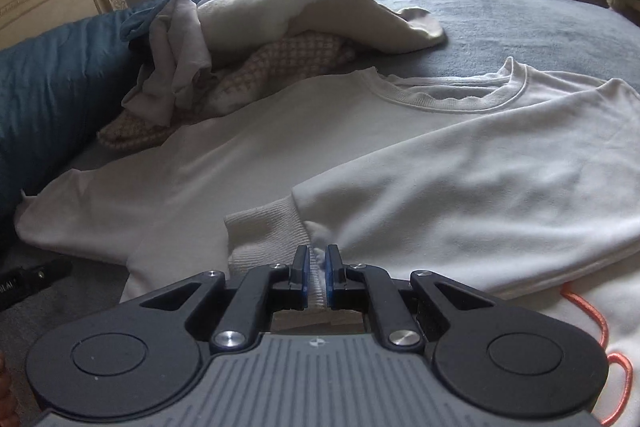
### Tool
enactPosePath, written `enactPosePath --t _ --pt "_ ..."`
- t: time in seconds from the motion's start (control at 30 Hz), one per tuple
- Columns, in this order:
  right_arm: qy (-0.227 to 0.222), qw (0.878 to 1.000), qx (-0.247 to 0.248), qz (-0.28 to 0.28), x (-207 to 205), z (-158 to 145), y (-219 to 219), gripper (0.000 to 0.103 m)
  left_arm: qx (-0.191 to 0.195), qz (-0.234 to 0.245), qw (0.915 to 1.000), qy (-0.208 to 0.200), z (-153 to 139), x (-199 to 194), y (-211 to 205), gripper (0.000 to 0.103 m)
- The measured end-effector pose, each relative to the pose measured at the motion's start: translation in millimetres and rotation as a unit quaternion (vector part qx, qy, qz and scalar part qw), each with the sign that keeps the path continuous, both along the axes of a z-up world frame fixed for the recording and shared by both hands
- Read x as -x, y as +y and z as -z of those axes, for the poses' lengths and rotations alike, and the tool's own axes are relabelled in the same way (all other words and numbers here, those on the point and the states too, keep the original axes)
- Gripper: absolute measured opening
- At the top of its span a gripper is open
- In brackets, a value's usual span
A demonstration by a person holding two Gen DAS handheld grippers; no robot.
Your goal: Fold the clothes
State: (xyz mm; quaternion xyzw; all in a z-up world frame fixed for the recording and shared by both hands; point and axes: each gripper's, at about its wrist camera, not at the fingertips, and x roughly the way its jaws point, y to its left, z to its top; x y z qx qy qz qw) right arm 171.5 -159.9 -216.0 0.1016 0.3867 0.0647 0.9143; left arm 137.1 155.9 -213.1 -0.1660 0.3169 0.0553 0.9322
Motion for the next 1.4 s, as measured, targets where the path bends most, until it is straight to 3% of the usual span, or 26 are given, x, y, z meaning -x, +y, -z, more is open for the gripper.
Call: enactPosePath --t 0.2,0.37,0.6,0.7,0.77,0.8,0.87,0.93,1.1,1.17,1.3,1.4 --pt "-0.005 1.000 -0.007 0.012 -6 0 0 0.008 0.047 -0.134 0.9897 -0.022 1 -12 62 0.061" --pt "-0.004 1.000 -0.006 0.015 -10 -3 5 0.008 0.073 -0.169 0.9827 -0.014 7 -26 89 0.068" --pt "-0.009 1.000 -0.011 0.012 -13 -13 11 0.008 0.110 -0.215 0.9705 -0.003 16 -45 125 0.067" --pt "-0.010 1.000 -0.011 0.010 -11 -16 12 0.008 0.117 -0.233 0.9653 0.000 18 -50 132 0.054" --pt "-0.012 1.000 -0.012 0.009 -8 -18 12 0.008 0.117 -0.241 0.9633 0.004 20 -52 136 0.021" --pt "-0.013 1.000 -0.013 0.010 -7 -19 10 0.008 0.117 -0.246 0.9623 0.006 20 -53 138 0.014" --pt "-0.014 1.000 -0.015 0.013 -4 -20 7 0.008 0.109 -0.250 0.9622 -0.001 19 -51 138 0.005" --pt "-0.014 1.000 -0.019 0.018 -2 -21 2 0.008 0.094 -0.249 0.9638 -0.015 14 -48 134 0.002" --pt "-0.015 0.998 -0.035 0.041 6 -22 -19 0.008 0.019 -0.174 0.9796 -0.098 -19 -43 96 0.001" --pt "-0.014 0.998 -0.041 0.051 9 -21 -28 0.008 -0.010 -0.135 0.9822 -0.131 -36 -41 73 0.001" --pt "-0.010 0.996 -0.049 0.071 15 -20 -47 0.008 -0.062 -0.033 0.9796 -0.188 -69 -33 10 0.001" --pt "-0.013 0.995 -0.053 0.085 21 -21 -62 0.008 -0.092 0.083 0.9695 -0.211 -80 -17 -50 0.001"
